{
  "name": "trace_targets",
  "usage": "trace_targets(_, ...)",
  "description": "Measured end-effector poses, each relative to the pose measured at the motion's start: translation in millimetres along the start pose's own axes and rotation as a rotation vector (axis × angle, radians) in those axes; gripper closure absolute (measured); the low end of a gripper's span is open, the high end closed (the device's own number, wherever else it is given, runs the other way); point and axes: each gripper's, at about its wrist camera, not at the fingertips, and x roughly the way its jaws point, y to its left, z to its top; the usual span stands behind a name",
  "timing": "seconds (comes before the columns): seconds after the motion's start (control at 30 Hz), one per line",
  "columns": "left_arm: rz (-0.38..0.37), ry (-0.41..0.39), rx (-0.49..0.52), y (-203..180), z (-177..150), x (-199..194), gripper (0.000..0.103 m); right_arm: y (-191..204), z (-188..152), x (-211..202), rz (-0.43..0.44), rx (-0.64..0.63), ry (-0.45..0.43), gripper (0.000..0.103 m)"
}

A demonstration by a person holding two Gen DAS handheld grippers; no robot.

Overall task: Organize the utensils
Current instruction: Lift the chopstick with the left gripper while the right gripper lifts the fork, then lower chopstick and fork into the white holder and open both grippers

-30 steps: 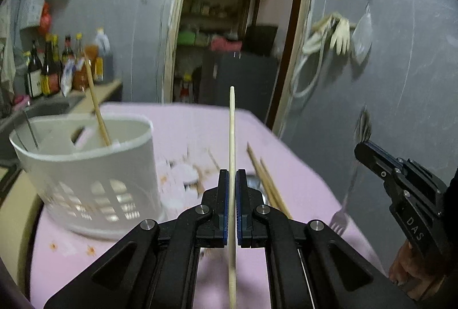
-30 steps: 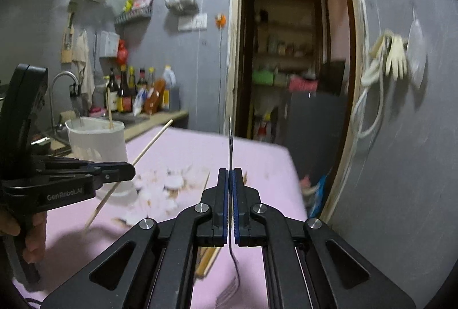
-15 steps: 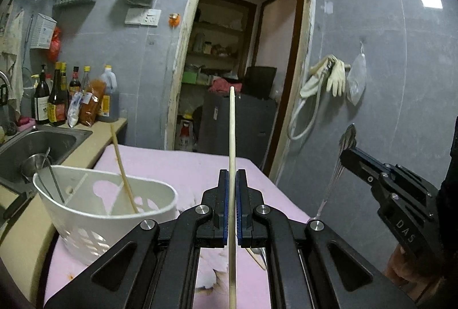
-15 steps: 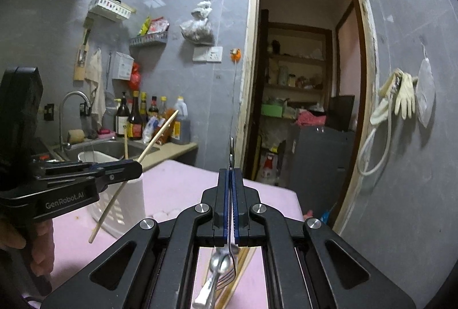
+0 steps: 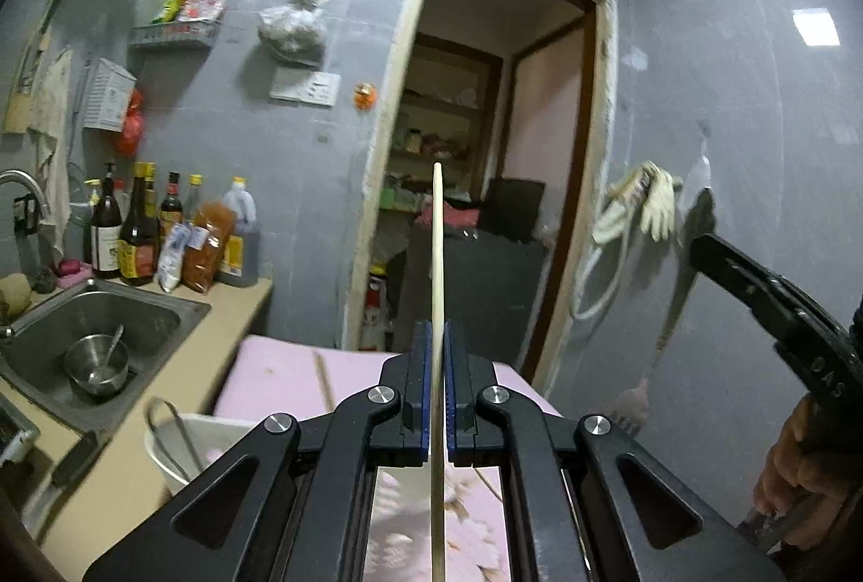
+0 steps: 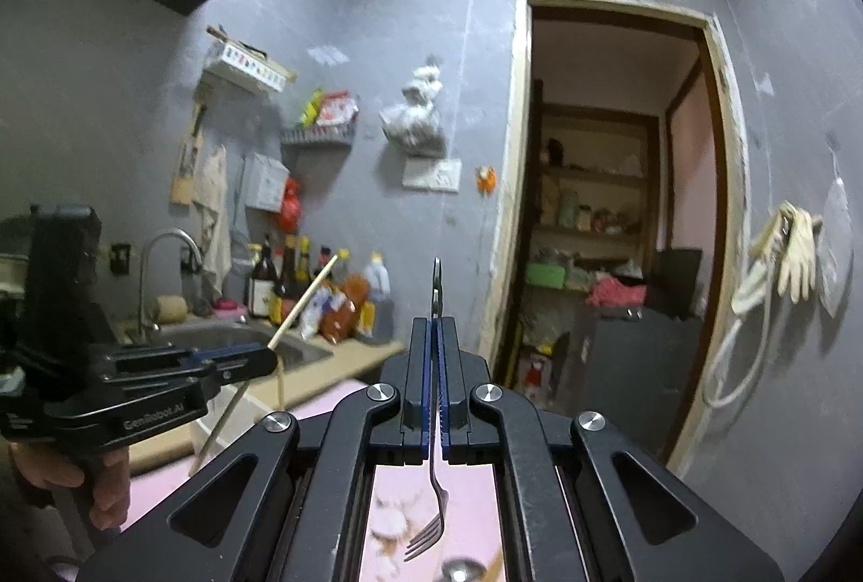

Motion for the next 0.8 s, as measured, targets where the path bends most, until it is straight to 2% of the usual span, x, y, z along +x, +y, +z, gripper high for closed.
trace_targets(0.17,0.031,-0.051,-0.026,37.3,19.0,-7.4,0.101,13.4,19.1,13.4,0.041,-0.01,-0.046,0.103)
trace_targets(0.4,0.061,-0.075,-0.056,78.7,27.8,-6.9,0.101,32.6,30.1,41.2,0.12,0.03,-0.054,0.103)
trace_targets(0.6,0.101,-0.077,-0.136,108.2,20.5,7.6,0.101,51.7,25.5,65.6,0.156,0.031,-0.034,0.103)
trace_targets(0.8,0.169,-0.087,-0.16,122.2,6.0,22.5,0.101,63.8,6.2,88.4,0.165,0.024,0.02,0.103)
